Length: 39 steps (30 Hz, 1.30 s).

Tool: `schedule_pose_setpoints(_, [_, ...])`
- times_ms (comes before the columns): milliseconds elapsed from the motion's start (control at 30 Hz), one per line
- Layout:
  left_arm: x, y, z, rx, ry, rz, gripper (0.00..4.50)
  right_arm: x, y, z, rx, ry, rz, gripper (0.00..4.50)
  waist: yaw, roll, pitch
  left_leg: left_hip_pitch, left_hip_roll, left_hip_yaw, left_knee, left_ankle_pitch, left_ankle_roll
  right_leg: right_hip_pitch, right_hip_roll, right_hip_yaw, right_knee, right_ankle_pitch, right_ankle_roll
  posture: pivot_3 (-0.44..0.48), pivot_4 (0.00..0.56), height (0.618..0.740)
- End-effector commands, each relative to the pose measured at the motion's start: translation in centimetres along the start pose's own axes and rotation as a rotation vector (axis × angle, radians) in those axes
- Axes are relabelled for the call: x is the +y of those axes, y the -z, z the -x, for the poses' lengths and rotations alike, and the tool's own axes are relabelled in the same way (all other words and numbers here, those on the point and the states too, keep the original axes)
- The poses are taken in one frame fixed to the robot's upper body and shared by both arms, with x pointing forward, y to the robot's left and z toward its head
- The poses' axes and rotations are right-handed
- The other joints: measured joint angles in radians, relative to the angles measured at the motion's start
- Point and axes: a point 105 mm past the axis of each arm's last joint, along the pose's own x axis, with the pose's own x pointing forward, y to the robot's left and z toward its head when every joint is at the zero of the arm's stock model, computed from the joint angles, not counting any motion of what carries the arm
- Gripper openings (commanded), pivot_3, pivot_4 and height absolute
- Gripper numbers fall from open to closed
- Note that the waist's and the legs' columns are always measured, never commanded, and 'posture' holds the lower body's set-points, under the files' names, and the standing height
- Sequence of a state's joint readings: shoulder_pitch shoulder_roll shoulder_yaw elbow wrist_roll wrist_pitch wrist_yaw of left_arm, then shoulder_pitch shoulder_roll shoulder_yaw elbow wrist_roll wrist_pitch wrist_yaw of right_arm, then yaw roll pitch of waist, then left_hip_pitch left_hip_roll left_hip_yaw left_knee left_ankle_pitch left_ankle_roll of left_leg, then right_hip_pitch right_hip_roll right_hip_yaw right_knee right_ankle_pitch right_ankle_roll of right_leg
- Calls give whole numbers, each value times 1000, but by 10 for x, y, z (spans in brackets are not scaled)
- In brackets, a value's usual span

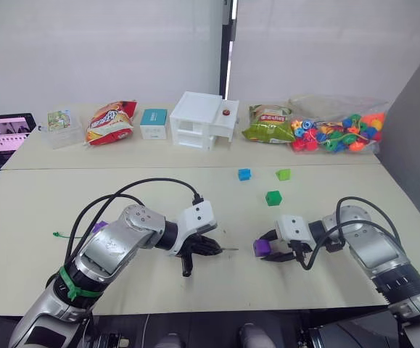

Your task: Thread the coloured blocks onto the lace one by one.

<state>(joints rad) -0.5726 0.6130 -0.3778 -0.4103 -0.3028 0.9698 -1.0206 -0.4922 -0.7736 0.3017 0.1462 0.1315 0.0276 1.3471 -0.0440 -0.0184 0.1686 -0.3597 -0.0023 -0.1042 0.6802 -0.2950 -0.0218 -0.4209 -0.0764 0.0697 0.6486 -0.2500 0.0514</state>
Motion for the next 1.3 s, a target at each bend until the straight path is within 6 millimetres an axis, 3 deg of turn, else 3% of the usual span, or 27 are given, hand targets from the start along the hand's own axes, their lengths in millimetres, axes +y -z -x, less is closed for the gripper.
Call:
schedule_pose_setpoints(33, [2,1,-3,-4,-8,-26,0,-6,-14,2,-51,48,-9,1176,1,0,0,0,0,0,0,0,0,0,0,0,0,0,0,0,150,740])
schedule_pose_setpoints(100, [2,-1,-8,-5,-8,-29,0,-4,-22,-3,-66,59,-29,1176,2,0,0,0,0,0,0,0,0,0,0,0,0,0,0,0,150,740])
schedule_pose_setpoints(300, [6,-5,-15,-8,-33,-36,0,3,-22,-15,7,71,-43,1176,6,0,0,-1,-1,0,0,0,0,-1,0,0,0,0,0,0,150,740])
schedule_pose_setpoints(567, [9,-7,-13,3,-41,-50,0,9,-18,-16,34,54,-44,1176,5,0,0,-1,-1,0,0,0,0,0,0,0,0,0,0,0,150,740])
schedule_pose_setpoints(1300, [0,-19,-25,-15,5,-43,0,7,-34,-24,24,70,-23,1176,5,0,0,-1,-1,0,0,0,0,0,0,0,0,0,0,0,150,740])
